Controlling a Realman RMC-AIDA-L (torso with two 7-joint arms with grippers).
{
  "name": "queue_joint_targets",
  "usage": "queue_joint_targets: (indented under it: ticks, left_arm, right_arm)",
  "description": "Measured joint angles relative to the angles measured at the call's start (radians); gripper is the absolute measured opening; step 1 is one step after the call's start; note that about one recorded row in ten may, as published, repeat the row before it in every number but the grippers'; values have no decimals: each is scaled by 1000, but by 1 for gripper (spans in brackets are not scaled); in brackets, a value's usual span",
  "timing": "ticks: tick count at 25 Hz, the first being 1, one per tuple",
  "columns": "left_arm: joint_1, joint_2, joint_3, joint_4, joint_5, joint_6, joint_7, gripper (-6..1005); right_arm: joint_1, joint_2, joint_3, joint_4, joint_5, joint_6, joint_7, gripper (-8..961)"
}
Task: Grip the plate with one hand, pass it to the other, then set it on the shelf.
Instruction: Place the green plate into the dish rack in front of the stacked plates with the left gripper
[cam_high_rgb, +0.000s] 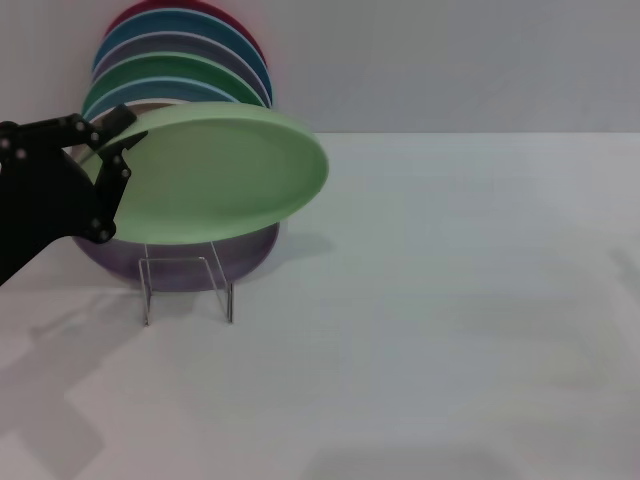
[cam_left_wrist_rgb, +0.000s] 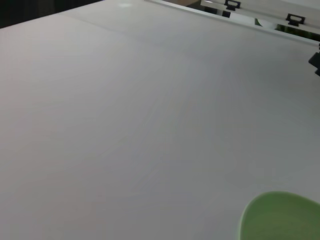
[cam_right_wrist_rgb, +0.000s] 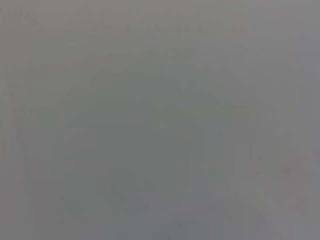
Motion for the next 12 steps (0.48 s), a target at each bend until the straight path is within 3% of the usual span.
queue_joint_targets:
  ticks: [12]
  left_arm:
    - [11, 4, 0, 8, 0, -25, 0, 52]
  right_arm:
    - [4, 0, -25, 0, 5, 21, -1, 614]
